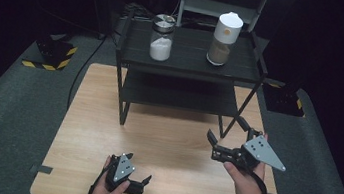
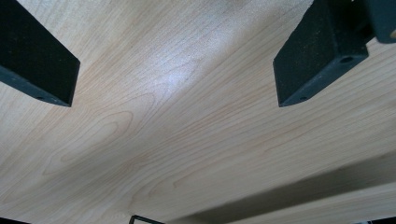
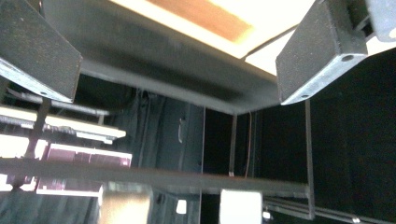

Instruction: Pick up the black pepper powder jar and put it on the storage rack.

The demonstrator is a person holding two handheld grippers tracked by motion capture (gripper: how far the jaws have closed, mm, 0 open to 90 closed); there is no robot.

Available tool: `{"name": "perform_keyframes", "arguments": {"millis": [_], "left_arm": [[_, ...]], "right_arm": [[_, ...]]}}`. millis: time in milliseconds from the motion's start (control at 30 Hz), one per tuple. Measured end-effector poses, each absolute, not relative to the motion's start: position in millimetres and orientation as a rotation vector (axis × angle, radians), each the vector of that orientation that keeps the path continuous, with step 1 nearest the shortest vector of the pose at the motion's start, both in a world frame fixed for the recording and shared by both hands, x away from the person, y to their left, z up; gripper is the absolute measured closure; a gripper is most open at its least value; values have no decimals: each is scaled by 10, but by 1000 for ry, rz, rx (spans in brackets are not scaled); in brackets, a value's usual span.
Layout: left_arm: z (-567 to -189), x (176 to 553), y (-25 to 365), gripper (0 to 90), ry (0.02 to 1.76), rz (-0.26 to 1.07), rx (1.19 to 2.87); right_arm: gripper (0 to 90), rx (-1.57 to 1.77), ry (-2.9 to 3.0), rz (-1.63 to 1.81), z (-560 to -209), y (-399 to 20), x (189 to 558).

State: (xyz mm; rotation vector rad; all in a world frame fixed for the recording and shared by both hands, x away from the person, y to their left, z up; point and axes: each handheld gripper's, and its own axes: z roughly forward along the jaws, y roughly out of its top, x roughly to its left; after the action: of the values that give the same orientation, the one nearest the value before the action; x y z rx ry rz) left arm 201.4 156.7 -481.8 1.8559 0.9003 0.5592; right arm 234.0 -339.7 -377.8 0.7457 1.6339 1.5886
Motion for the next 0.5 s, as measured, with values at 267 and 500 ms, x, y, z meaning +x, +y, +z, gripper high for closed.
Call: {"name": "perform_keyframes", "arguments": {"millis": [267, 500], "left_arm": [[-4816, 2011, 1554, 6, 904, 562, 1858], [-4819, 2001, 1551, 6, 897, 571, 1859]], "right_arm": [[2, 777, 1673, 1560, -4056, -3538, 2225], [2, 806, 1728, 1522, -4309, -3596, 2113]]}}
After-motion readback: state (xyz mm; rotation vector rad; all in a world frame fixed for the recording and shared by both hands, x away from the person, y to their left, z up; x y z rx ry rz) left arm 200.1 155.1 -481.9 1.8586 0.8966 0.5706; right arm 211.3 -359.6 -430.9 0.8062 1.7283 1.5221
